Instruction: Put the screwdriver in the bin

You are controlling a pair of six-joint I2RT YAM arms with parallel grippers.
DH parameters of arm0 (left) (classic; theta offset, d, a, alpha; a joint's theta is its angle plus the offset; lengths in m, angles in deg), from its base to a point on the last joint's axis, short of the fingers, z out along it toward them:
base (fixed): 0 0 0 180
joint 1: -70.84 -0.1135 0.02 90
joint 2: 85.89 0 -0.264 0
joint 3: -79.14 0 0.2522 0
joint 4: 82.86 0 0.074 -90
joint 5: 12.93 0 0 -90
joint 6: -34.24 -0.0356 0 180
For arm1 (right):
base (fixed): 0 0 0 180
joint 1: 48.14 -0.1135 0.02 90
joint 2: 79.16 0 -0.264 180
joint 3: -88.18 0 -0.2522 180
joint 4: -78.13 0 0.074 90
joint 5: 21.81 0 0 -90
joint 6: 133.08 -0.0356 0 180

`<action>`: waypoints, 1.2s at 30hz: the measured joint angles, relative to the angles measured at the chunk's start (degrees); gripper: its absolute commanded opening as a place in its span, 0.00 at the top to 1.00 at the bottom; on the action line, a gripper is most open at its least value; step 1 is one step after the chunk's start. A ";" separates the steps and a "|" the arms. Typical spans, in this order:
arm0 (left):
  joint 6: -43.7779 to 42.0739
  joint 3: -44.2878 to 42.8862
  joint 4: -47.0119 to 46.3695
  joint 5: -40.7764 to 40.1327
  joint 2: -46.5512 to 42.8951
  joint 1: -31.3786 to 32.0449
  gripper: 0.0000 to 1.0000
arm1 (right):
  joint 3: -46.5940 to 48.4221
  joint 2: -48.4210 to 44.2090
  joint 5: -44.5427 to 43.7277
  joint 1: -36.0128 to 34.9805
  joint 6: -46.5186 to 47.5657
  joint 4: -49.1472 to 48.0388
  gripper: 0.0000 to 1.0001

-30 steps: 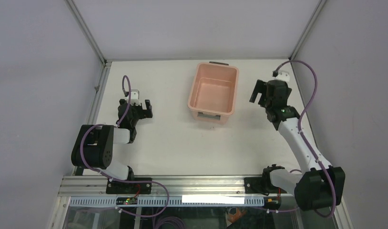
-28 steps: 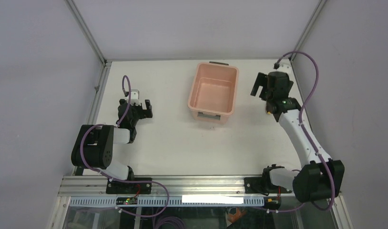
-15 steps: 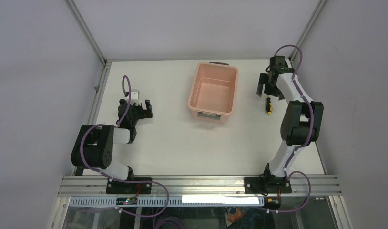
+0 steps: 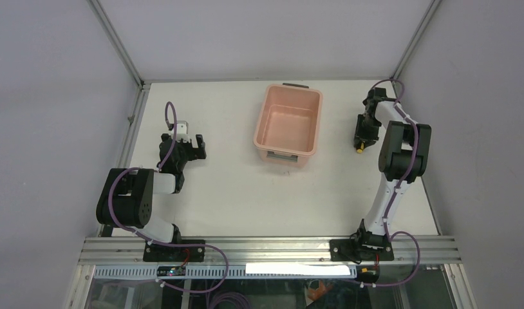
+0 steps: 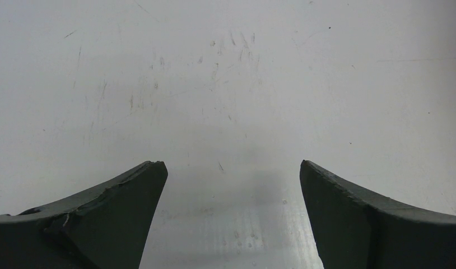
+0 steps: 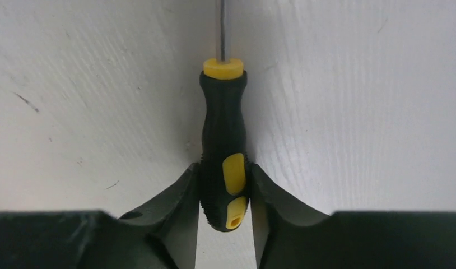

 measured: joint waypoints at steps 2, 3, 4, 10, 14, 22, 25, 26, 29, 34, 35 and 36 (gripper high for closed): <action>0.00 0.00 -0.02 0.00 0.00 0.00 0.01 | -0.02 0.00 1.31 0.09 0.48 -0.44 0.90; 0.00 0.00 -0.02 0.00 0.00 0.00 0.01 | 0.00 -0.02 1.42 0.11 0.48 -0.42 0.91; 0.00 0.00 -0.02 0.00 0.00 0.00 0.01 | 0.04 -0.11 1.57 0.11 0.55 -0.33 0.92; 0.00 0.00 -0.02 0.02 0.00 0.00 0.01 | 1.68 -3.85 1.07 0.09 -0.81 4.96 0.99; 0.00 0.00 -0.02 0.00 0.00 0.00 0.01 | 5.33 -12.09 1.11 -0.37 -3.17 9.35 0.98; 0.00 0.00 -0.02 0.00 0.00 0.00 0.01 | 16.50 -27.19 2.27 -12.24 -9.25 15.52 0.98; 0.00 0.00 -0.02 0.00 0.00 0.00 0.01 | 21.27 -27.04 2.40 -22.36 -11.80 16.15 0.99; 0.00 0.00 -0.02 0.02 0.00 0.00 0.01 | 22.86 -26.21 2.36 -25.81 -12.52 16.37 0.98; 0.00 0.00 -0.02 0.02 0.00 0.00 0.01 | 27.30 -21.84 1.33 -33.55 -14.21 16.57 0.97; 0.00 0.00 -0.02 0.00 0.00 0.00 0.01 | 30.40 -11.58 -3.50 -39.15 -17.09 15.65 0.94; 0.00 0.00 -0.02 0.02 0.00 0.00 0.01 | 29.83 -9.31 -4.76 -39.67 -17.81 15.19 0.94; 0.00 0.00 -0.02 0.00 0.00 0.00 0.01 | 28.96 -8.09 -5.60 -39.91 -18.43 14.56 0.94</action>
